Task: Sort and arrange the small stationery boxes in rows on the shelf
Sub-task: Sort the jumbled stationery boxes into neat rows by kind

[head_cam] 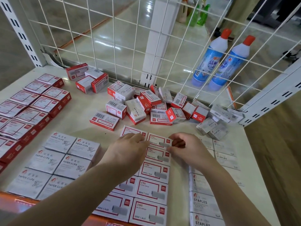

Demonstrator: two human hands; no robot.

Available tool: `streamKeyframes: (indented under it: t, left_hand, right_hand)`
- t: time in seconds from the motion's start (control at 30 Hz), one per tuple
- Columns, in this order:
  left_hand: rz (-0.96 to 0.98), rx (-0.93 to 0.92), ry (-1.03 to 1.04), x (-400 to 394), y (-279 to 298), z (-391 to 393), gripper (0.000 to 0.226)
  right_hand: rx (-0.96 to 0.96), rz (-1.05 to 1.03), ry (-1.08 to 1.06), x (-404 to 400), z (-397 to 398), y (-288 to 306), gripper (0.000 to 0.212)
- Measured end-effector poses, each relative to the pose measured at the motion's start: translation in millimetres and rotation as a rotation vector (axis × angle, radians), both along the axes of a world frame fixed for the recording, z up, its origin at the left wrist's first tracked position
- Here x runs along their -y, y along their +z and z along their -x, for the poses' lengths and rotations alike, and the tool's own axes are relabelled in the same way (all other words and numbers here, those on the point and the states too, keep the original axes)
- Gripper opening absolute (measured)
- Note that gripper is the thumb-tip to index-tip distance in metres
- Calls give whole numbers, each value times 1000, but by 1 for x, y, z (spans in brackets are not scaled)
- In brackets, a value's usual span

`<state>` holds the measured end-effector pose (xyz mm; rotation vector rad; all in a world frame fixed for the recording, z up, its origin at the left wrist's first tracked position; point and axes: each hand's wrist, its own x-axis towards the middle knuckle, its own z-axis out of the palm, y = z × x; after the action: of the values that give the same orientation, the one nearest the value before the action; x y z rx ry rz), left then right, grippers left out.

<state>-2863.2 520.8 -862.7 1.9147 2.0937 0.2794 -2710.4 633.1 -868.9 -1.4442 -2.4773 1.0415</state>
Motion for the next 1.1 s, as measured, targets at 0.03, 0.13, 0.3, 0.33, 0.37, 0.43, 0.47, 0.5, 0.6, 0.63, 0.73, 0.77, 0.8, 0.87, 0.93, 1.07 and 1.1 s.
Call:
streamKeyframes:
  t: [0.03,0.13,0.3,0.33,0.37,0.43,0.47,0.5,0.6,0.63,0.73,0.77,0.8,0.87,0.93,1.07,1.1]
  left_hand:
    - [1,-2,1,0,0,0,42]
    - [4,-5,16,-4,1,0,38]
    - [31,-23,25,-12,1,-1,36]
    - [27,-24,21,-12,1,-2,36]
    - [22,-22,17,-12,1,-2,36]
    - [24,-14,11,-14,1,-4,37]
    - [34,-5,13,-15,1,-5,37]
    - [48,11,22,-17,0,-5,36]
    - [66,61,67,-23,1,-3,31]
    - [62,65,70,-24,1,-3,30]
    - [38,59,52,-25,1,-6,32]
    - [33,52,43,-26,1,-7,33]
    - [31,46,38,-27,1,-6,34]
    - [33,44,39,-28,1,-5,33]
    - [27,57,47,-28,1,-4,32]
    - [15,73,52,-24,0,-4,32]
    - [13,75,54,-23,0,-5,32]
  right_hand:
    - [3,-4,-7,1,0,-1,36]
    - [14,-10,-21,3,0,-1,39]
    - [15,-36,-28,3,-2,-2,38]
    - [-2,-48,-44,3,-2,-3,37]
    - [-30,-64,-70,2,-2,-3,36]
    - [-86,-136,-127,-1,-4,-2,34]
    - [-105,-182,-153,-4,-5,-1,33]
    - [-119,-221,-177,-9,-6,-1,33]
    - [-114,-292,-224,-24,-4,-1,40]
    - [-103,-302,-228,-29,-2,-2,45]
    - [-80,-260,-211,-43,7,0,53]
    - [-71,-236,-192,-46,10,1,53]
    - [-60,-212,-165,-49,13,3,53]
    - [-45,-176,-111,-54,18,6,53]
    - [-60,-149,-81,-57,21,12,48]
    - [-29,-109,-43,-61,17,15,50]
    - [-8,-113,-37,-61,15,14,46]
